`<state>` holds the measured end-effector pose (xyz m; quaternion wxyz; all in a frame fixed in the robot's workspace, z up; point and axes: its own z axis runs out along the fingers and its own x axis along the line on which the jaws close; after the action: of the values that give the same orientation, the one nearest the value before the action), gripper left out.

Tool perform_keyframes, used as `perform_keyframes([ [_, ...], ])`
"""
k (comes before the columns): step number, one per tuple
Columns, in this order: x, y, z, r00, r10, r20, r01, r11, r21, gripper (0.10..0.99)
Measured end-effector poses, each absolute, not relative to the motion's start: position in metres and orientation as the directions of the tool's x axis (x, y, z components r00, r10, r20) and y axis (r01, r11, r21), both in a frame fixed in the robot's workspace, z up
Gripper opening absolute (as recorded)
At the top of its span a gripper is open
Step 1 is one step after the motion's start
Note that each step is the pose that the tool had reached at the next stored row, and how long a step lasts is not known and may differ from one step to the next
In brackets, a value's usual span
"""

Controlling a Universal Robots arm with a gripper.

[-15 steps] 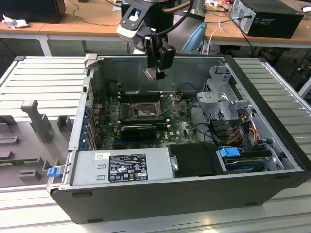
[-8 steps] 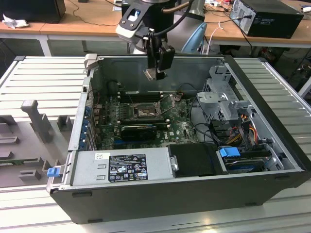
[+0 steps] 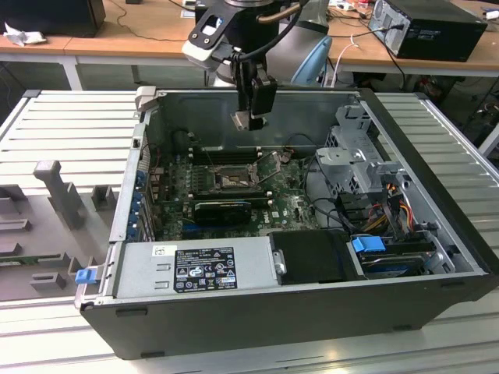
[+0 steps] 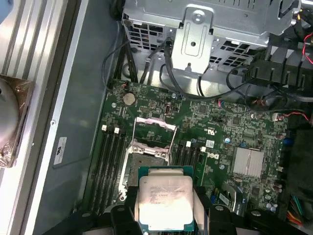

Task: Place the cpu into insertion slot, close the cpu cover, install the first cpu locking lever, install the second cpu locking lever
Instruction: 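Place the cpu into insertion slot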

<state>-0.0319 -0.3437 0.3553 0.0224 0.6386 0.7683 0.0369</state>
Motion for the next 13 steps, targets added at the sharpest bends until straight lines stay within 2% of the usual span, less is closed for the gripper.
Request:
perform_keyframes([
  [13,-0.0319,-0.3437,0.3532,-0.121,0.993,0.013,0.989,0.119,0.085,0.529],
])
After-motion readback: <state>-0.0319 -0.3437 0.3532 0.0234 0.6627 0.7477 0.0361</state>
